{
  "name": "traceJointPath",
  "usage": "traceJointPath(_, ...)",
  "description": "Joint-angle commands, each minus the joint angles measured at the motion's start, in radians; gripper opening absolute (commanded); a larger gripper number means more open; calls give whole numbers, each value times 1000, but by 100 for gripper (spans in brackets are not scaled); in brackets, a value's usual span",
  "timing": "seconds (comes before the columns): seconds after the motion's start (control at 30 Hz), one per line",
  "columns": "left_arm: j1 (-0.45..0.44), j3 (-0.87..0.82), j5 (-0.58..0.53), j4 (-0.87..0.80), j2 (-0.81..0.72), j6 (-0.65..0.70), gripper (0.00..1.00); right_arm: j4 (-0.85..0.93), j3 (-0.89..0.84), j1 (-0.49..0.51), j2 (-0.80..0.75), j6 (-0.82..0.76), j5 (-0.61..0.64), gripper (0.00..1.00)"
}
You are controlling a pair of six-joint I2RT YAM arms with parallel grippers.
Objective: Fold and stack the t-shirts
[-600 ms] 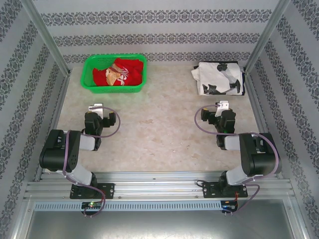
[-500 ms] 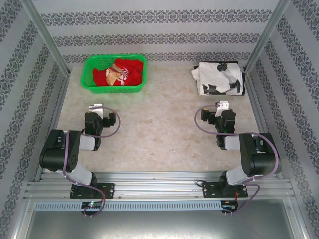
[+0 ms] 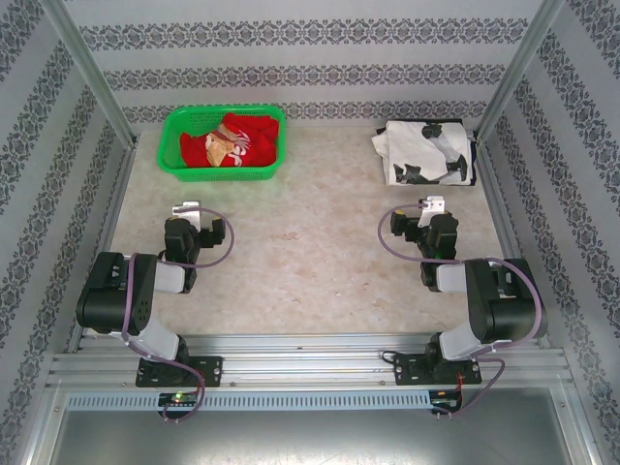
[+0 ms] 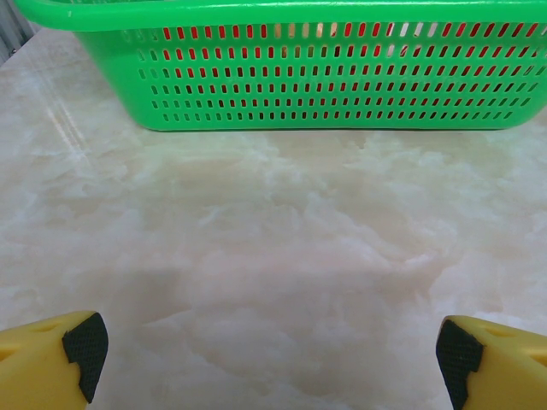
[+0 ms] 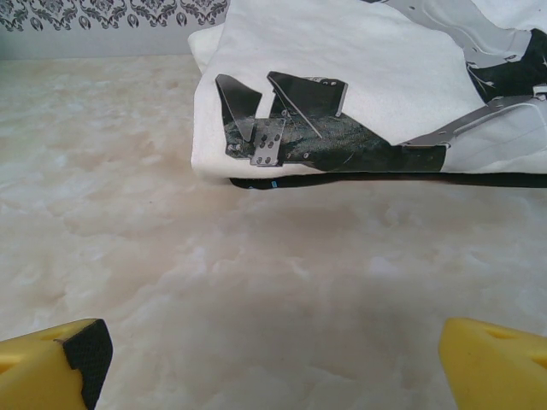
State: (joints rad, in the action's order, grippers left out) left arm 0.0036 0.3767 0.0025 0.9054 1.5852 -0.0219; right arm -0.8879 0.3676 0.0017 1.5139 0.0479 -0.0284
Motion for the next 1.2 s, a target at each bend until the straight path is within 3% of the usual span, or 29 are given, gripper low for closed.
traceJointPath(0.0, 1, 14, -4, 24, 0, 17, 100, -36, 13, -11, 8, -10, -22, 98)
traceJointPath(0.33, 1, 26, 4, 11, -10, 21, 100, -25, 22, -5, -5, -1, 18, 98)
traceJointPath(0.37, 1, 68, 24, -96, -60, 29, 100, 49, 44, 2, -48, -8, 29, 98)
traceJointPath(0.43, -4, 262, -15, -534, -201, 2, 100, 329, 125, 42, -188, -17, 90, 98)
traceJointPath(0.47, -4, 347, -37, -673, -244, -32, 100, 419, 153, 52, -247, 2, 83, 98)
traceJointPath(0.57, -4, 686, -8, -1065, -276, -132, 100, 752, 280, 69, -427, 202, 35, 98)
traceJointPath(0.67, -5, 1107, 16, -1439, -123, -220, 100, 1083, 472, 149, -459, 282, -34, 98)
traceJointPath(0.77, -7, 1419, 54, -1652, 79, -276, 100, 1283, 627, 243, -425, 331, -71, 98)
traceJointPath(0.93, -33, 1722, 98, -1770, 366, -342, 100, 1434, 810, 323, -308, 410, -138, 98)
traceJointPath(1.17, -47, 1930, 34, -1764, 629, -364, 100, 1408, 936, 429, -155, 453, -245, 98)
